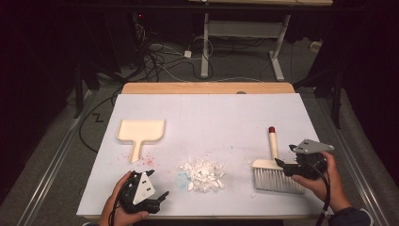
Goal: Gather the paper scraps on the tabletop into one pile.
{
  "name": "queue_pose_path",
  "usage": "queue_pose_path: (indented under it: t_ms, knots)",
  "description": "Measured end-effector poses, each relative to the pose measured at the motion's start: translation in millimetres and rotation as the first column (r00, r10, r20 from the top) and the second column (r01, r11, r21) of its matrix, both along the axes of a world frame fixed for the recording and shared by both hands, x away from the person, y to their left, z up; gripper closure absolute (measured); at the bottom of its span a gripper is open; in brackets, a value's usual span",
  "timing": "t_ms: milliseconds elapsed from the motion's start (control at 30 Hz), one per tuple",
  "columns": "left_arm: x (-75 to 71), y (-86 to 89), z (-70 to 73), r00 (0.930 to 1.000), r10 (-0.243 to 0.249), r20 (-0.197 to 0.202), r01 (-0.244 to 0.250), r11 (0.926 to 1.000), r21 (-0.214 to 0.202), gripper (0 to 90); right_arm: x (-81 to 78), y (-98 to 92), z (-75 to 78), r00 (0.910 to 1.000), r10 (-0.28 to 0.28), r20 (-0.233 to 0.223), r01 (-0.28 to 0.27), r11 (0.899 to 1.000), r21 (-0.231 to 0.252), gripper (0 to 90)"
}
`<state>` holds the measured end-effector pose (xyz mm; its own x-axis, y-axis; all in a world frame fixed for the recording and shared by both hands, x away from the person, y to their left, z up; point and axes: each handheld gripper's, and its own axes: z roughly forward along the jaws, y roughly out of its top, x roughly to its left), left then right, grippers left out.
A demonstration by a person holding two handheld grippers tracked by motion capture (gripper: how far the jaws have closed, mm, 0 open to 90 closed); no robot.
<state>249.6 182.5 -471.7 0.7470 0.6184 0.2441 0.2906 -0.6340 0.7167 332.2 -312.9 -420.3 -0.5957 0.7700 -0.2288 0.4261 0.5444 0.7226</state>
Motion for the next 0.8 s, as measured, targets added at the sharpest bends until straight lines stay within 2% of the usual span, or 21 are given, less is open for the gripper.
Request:
queue_pose_path:
  t_ms: [33, 100, 167, 267, 367, 500, 667, 733, 800]
  knots:
    - [0.0, 0.7, 0.3, 1.0, 0.004, 0.0, -0.004, 1.0, -0.002, 17.2, -4.2, 0.1, 0.7, 0.9991, -0.002, 0.043, 0.001, 1.0, 0.021, 28.5]
    - [-0.5, 1.4, 0.3, 0.9999, 0.01, 0.004, -0.01, 0.9999, 0.001, 17.1, -15.2, 1.7, -1.1, 0.9915, -0.033, 0.126, 0.028, 0.999, 0.044, 28.2]
    - [-1.0, 2.0, 0.1, 1.0, 0.006, 0.004, -0.007, 1.0, 0.002, 17.0, -25.2, 3.1, -4.6, 0.99, -0.029, 0.138, 0.022, 0.998, 0.055, 25.8]
    - [-0.5, 1.4, -0.1, 1.0, 0.005, 0.002, -0.005, 1.0, 0.004, 17.0, -38.4, 4.7, -6.8, 0.9818, -0.024, 0.189, 0.014, 0.998, 0.053, 26.0]
    - [0.2, -0.5, -0.3, 1.0, 0.0, 0.007, 0.0, 1.0, 0.007, 17.0, -45.5, 2.9, -6.5, 0.9784, -0.04, 0.203, 0.019, 0.995, 0.102, 26.0]
    - [1.6, 0.0, -0.8, 1.0, 0.004, 0.004, -0.004, 1.0, 0.008, 17.0, -55.3, 2.1, -7.1, 0.9739, -0.05, 0.222, 0.021, 0.991, 0.132, 24.6]
    - [2.7, -1.3, -1.7, 1.0, 0.005, 0.008, -0.005, 0.9998, 0.019, 17.0, -64.7, 5.5, -9.6, 0.9723, -0.022, 0.233, -0.005, 0.993, 0.118, 22.7]
    - [3.6, -1.4, -2.0, 1.0, 0.004, 0.007, -0.004, 0.9997, 0.024, 17.0, -65.5, 5.5, -10.3, 0.9714, -0.007, 0.237, -0.024, 0.991, 0.131, 22.4]
    - [4.7, -1.4, -2.0, 0.9999, 0.007, 0.008, -0.007, 0.9997, 0.023, 17.0, -64.3, 5.5, -11.0, 0.9719, -0.015, 0.235, -0.018, 0.991, 0.135, 22.2]
